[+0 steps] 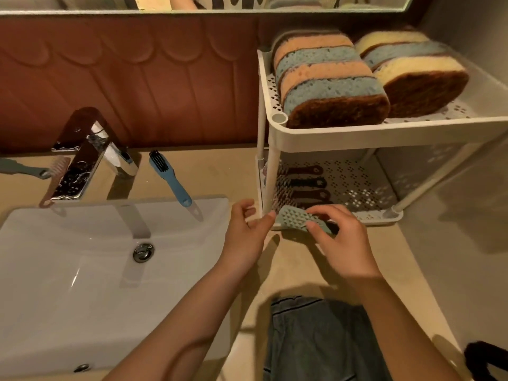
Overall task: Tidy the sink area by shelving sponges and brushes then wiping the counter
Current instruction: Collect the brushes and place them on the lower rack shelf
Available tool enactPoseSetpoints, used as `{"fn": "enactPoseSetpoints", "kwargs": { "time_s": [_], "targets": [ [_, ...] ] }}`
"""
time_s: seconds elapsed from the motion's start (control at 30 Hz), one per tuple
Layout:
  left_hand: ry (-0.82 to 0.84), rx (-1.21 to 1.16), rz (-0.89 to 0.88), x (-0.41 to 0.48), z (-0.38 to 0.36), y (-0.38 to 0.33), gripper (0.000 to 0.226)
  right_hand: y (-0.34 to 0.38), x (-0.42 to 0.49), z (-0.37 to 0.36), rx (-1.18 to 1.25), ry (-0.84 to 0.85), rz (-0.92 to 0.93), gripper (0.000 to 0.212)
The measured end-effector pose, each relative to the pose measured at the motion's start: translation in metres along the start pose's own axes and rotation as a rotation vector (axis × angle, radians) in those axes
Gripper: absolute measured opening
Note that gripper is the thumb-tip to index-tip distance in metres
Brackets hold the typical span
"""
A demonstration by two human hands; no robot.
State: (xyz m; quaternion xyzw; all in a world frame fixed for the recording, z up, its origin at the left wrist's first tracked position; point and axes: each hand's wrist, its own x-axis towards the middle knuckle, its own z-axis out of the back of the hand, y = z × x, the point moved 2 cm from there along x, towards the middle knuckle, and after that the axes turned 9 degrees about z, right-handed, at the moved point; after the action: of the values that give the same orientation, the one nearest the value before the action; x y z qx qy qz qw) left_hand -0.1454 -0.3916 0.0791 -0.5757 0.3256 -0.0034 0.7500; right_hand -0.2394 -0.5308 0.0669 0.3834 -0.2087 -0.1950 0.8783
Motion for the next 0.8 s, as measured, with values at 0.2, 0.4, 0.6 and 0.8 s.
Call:
{"fn": "enactPoseSetpoints", "kwargs": {
  "time_s": [0.2,0.4,0.6,0.8],
  "targets": [
    [-0.082,0.413,-0.306,0.030,-0.007,-0.017,0.025,-0.041,0.033,0.009,-0.253,-0.014,-0.083,0.018],
    [-0.265,0.731,-0.529,0.035,-0.004,-0.017,0.024,-0.070,0.049,-0.002,-0.360,0.088,-0.161,0.021],
    [-0.234,0.717,-0.531,0.036,-0.004,-0.019,0.026,-0.079,0.051,-0.004,-0.369,0.155,-0.187,0.022],
    [0.022,0.561,-0.141,0.032,0.003,-0.012,0.048,-0.078,0.044,-0.004,-0.412,0.162,-0.175,0.024]
  ]
}}
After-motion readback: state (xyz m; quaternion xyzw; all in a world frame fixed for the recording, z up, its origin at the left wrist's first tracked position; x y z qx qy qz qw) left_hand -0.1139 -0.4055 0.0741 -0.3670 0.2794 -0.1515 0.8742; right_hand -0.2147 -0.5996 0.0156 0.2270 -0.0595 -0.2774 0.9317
